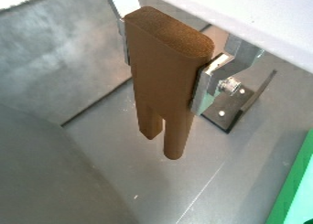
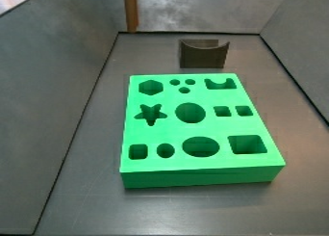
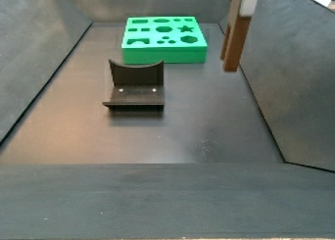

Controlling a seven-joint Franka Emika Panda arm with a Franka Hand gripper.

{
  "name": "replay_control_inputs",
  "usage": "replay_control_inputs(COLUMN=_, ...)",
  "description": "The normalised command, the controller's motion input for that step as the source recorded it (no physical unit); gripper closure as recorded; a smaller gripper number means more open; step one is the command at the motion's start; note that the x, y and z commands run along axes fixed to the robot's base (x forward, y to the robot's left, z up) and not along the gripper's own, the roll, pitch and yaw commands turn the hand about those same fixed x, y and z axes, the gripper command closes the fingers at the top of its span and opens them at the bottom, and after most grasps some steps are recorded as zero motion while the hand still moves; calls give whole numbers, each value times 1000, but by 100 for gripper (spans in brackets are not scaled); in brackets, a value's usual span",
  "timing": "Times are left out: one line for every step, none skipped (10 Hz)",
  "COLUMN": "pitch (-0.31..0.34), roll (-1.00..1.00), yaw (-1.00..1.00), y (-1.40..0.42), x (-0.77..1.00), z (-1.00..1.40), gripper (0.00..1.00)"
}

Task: Pick up the square-circle object. Move up. Rotate the square-circle object. Move to above the board. Insert the square-circle object.
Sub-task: Move to above the board.

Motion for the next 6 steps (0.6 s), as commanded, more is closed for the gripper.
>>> replay_control_inputs(pitch=68, roll=5, yaw=-34, y=115, x=-94, z=1000, gripper=100)
replay_control_inputs(pitch=76, roll=0, yaw=-33, y=107, x=-79, z=1000, gripper=100)
replay_control_inputs(pitch=82, roll=-2, yaw=-34, y=102, x=-67, z=1000, gripper=100)
replay_control_inputs(pitch=89, roll=-7, yaw=-31, y=97, x=-49, z=1000, gripper=100)
replay_control_inputs(pitch=89, roll=-6, yaw=-32, y=73, x=-27, z=799, gripper=100)
replay_control_inputs(pitch=87, roll=-7, yaw=-35, y=52, x=-15, z=636, gripper=100)
